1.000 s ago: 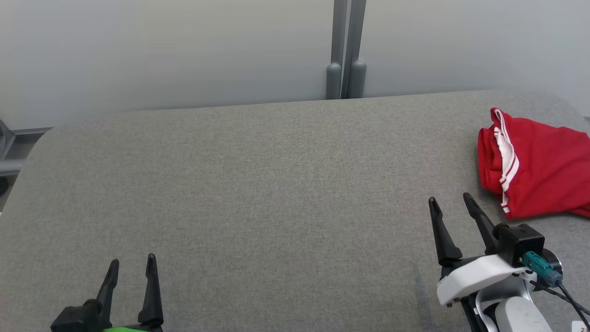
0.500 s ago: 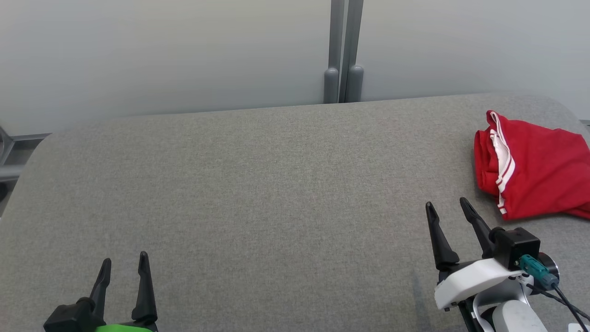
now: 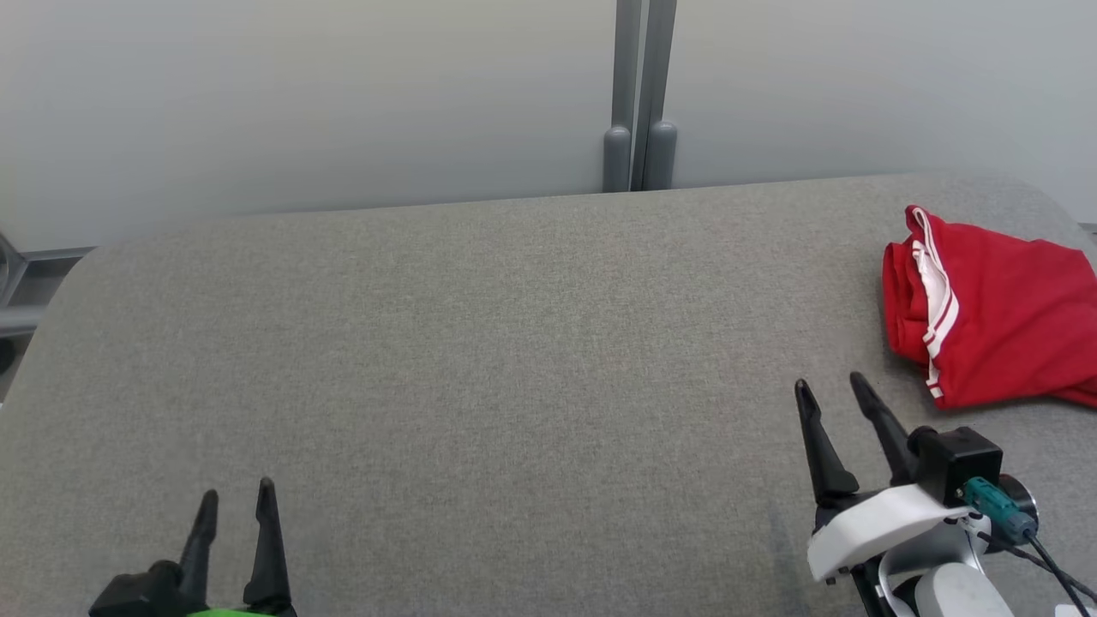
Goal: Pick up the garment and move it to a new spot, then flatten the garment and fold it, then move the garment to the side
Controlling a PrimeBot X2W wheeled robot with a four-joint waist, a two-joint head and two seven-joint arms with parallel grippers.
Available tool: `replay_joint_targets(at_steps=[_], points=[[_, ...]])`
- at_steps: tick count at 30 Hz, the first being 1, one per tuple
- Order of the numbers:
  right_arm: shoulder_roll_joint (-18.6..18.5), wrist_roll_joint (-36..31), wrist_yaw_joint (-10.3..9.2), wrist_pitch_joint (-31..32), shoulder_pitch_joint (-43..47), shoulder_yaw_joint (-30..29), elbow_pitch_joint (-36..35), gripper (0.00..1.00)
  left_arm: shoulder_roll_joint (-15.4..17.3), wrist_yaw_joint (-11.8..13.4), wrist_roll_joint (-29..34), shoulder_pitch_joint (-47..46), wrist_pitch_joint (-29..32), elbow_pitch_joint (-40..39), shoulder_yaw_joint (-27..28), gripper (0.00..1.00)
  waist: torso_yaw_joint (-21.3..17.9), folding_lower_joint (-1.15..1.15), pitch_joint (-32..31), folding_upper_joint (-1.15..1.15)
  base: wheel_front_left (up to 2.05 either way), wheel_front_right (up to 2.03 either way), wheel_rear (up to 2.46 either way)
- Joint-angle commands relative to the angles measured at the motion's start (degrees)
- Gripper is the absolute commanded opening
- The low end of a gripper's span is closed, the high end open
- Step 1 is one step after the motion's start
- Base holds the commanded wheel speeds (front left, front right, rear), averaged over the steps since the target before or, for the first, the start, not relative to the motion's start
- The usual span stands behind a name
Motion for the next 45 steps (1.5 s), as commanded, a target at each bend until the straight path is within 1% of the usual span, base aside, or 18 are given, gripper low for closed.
replay_joint_targets(at_steps=[1, 4, 6, 7, 24, 45], points=[[0.1, 0.1, 0.00, 0.1, 0.3, 0.0, 0.5, 0.00, -0.4, 0.0, -0.1, 0.3, 0.2, 0.5, -0.1, 0.00, 0.0, 0.00, 0.0, 0.00, 0.00, 0.00, 0.00], [0.2, 0.6, 0.00, 0.2, 1.4, 0.1, 1.9, 0.00, -1.2, -0.1, -0.4, 0.9, 0.3, 1.8, -0.5, 0.00, 0.0, 0.00, 0.0, 0.00, 0.00, 0.00, 0.00], [0.2, 3.0, 0.00, 0.7, 1.4, -0.2, 1.8, 0.00, -1.6, -0.5, -2.2, 0.6, 0.8, 1.8, -0.1, 0.00, 0.0, 0.00, 0.0, 0.00, 0.00, 0.00, 0.00], [0.2, 3.0, 0.00, 0.7, 1.4, -0.2, 1.8, 0.00, -1.6, -0.5, -2.2, 0.6, 0.8, 1.8, -0.1, 0.00, 0.0, 0.00, 0.0, 0.00, 0.00, 0.00, 0.00], [-0.4, 21.7, -0.01, 4.3, 1.0, -2.3, 1.8, 0.00, -3.9, -3.6, -15.9, -1.8, 4.7, 2.5, 3.1, 0.00, 0.0, 0.00, 0.3, 0.00, 0.00, 0.00, 0.00], [-0.7, 40.7, -0.02, 8.2, 0.6, -4.7, 1.8, 0.00, -6.5, -6.9, -30.0, -4.3, 8.7, 3.3, 6.4, 0.00, -0.1, 0.00, 0.7, 0.00, 0.00, 0.00, 0.00]])
